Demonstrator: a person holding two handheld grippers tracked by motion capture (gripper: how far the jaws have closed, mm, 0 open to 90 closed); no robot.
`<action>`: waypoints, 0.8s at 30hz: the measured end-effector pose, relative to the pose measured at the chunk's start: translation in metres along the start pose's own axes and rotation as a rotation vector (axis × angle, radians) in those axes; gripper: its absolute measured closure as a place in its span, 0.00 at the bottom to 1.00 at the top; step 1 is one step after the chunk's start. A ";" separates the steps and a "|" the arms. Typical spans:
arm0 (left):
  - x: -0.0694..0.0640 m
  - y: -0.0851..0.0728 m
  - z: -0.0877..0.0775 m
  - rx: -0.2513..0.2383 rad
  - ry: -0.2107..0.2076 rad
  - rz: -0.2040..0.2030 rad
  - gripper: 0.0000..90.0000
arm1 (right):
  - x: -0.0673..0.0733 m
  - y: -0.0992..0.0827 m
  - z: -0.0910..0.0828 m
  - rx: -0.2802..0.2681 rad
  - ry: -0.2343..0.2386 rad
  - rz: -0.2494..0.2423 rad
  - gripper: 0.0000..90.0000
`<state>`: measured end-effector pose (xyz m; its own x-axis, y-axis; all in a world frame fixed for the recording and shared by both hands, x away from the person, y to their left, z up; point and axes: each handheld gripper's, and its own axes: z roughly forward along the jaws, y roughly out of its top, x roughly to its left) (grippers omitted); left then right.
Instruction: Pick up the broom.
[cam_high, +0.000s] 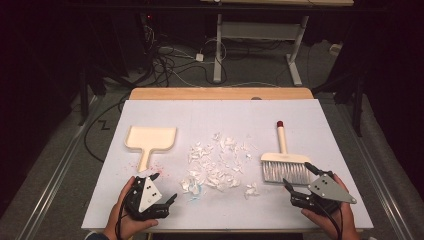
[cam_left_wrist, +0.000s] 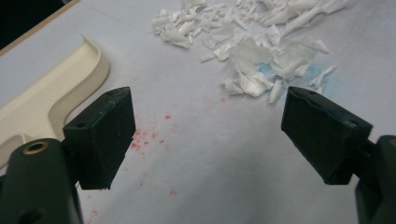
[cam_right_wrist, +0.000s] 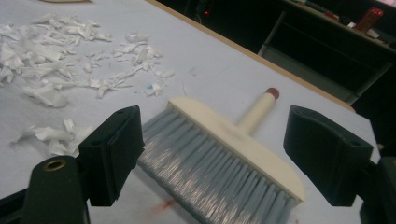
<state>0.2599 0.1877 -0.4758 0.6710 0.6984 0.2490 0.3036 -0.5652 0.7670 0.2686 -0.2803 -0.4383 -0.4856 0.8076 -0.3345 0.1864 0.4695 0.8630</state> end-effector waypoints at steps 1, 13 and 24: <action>0.000 0.000 0.000 -0.003 0.003 -0.003 0.18 | -0.001 -0.001 0.000 0.002 0.000 0.005 0.23; 0.008 0.003 0.007 -0.002 0.009 -0.034 0.18 | -0.008 0.003 0.012 0.057 0.006 0.057 0.22; 0.002 0.003 0.009 0.035 0.009 -0.007 0.18 | -0.021 0.021 0.042 0.091 0.006 0.071 0.21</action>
<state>0.2687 0.1836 -0.4782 0.6627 0.7062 0.2493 0.3321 -0.5755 0.7473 0.3190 -0.2727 -0.4290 -0.4737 0.8378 -0.2716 0.2967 0.4422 0.8464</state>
